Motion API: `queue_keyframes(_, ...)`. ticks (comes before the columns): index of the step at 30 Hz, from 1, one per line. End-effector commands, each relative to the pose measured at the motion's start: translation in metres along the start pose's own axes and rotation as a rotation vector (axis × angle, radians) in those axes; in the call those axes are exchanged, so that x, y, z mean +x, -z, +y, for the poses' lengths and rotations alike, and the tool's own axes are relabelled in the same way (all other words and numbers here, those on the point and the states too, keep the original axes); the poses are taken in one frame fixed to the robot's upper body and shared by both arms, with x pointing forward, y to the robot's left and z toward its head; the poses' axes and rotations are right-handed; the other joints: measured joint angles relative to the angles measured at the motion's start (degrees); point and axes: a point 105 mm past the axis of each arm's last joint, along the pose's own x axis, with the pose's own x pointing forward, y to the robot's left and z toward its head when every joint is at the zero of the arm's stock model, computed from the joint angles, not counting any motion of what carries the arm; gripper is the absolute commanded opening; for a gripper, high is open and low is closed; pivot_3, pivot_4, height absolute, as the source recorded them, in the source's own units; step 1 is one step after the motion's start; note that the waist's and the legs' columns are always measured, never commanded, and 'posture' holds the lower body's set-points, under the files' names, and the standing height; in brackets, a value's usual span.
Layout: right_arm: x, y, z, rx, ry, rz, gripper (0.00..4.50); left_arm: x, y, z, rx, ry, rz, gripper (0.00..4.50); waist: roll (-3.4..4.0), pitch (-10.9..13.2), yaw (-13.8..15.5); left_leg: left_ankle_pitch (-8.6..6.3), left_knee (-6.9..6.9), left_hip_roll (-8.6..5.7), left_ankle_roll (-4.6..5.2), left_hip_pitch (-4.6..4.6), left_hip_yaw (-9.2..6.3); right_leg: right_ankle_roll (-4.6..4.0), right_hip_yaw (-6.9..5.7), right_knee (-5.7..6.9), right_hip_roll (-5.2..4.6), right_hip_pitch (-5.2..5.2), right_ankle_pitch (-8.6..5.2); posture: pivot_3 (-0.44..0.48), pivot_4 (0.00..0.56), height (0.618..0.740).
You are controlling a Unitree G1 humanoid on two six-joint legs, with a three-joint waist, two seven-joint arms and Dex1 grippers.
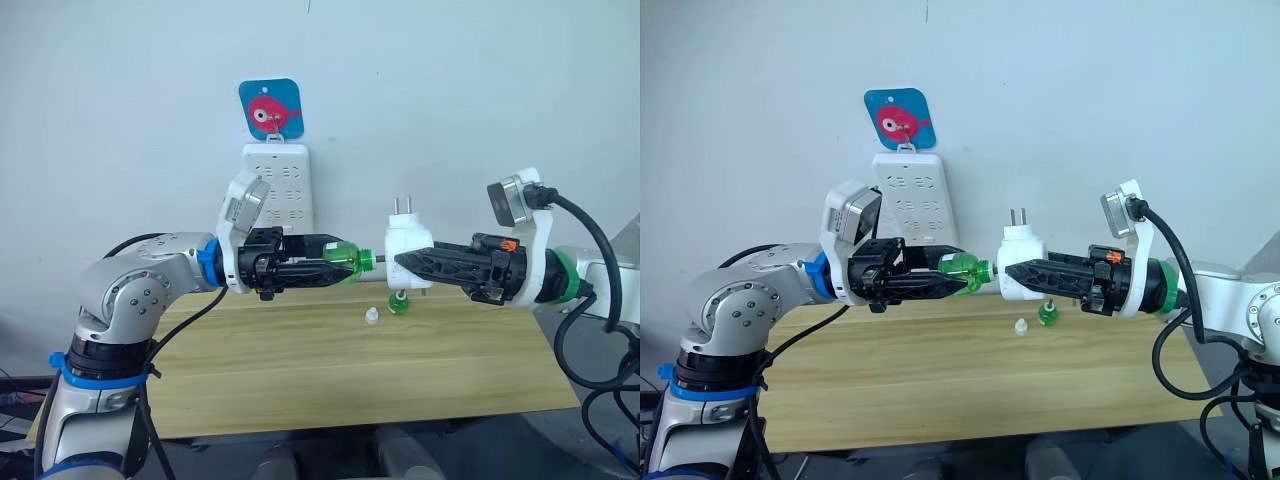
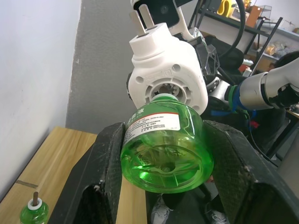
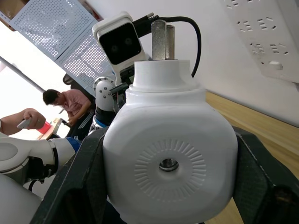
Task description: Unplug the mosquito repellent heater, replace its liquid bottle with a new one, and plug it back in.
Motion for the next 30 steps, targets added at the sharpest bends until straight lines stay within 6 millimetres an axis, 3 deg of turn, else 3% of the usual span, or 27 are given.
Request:
queue_keyframes(1,-0.0005,-0.0030,0.0088,-0.032,-0.027,-0.008,2.99,-0.0020,-0.0095,-0.0048,0.045,0.022,0.004,2.28,0.00,0.00,-0.02,0.00,0.00,0.00,0.00,0.00,0.00,0.00,0.00,0.00,0.00,0.00,0.00,-0.121,0.014,0.740)
queue_keyframes(30,0.0067,0.0021,0.0122,-0.010,-0.055,-0.009,2.99,0.0072,-0.0045,-0.0039,0.026,0.054,-0.013,2.28,0.00,-0.08,-0.03,0.02,0.05,0.00,0.01,0.00,-0.02,-0.01,0.00,0.06,0.00,0.00,0.01,-0.122,0.012,0.740)
